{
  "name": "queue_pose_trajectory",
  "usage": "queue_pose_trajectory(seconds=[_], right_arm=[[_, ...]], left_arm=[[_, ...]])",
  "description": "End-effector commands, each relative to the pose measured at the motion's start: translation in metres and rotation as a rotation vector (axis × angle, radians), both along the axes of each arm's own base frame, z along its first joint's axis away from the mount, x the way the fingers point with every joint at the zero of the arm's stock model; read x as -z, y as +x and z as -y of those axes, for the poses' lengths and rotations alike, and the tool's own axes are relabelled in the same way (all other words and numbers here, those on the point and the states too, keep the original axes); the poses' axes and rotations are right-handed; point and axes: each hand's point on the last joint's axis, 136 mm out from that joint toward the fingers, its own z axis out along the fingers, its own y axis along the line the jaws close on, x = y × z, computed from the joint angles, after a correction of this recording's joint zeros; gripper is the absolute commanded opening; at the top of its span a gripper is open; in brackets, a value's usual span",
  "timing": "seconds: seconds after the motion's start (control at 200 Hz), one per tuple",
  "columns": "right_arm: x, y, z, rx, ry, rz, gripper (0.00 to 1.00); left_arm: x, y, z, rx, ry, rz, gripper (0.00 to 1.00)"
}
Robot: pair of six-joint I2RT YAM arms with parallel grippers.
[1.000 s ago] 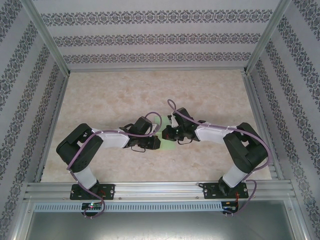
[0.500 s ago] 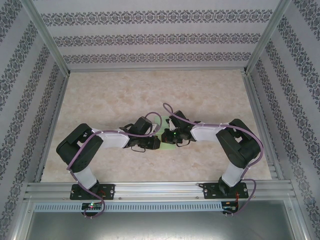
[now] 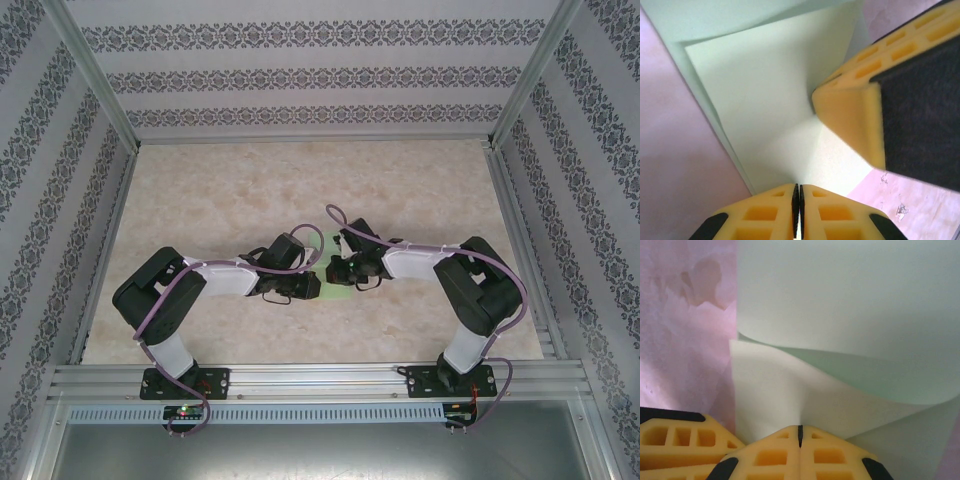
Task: Fold a paper plane with a square sheet of paper (fold left side to right side)
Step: Fold the triangle a second time at the center of the table.
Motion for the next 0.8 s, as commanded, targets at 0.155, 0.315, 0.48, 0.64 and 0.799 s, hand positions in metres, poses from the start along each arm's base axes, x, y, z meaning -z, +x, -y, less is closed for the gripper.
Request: queue_pose_trajectory(seconds=[0.155, 0.315, 0.48, 0.64, 0.799], right_arm=[[0.005, 0.019, 0.025, 0.047, -0.069, 0.020, 0.00], [0.006, 0.026, 0.037, 0.068, -0.079, 0.016, 0.00], [0.007, 0.036, 0.051, 0.092, -0.093, 0.021, 0.00], [0.008, 0.049, 0.066, 0.114, -0.102, 0.016, 0.00], [0.001, 0.059, 0.078, 0.147, -0.093, 0.028, 0.00]], left_arm=[[0.033, -0.018, -0.025, -0.009, 0.138, -0.072, 0.15], [0.033, -0.019, -0.026, -0.009, 0.140, -0.075, 0.15], [0.032, -0.019, -0.025, -0.007, 0.140, -0.072, 0.14], [0.031, -0.018, -0.025, -0.008, 0.136, -0.070, 0.15], [0.029, -0.016, -0.023, -0.010, 0.126, -0.064, 0.14]])
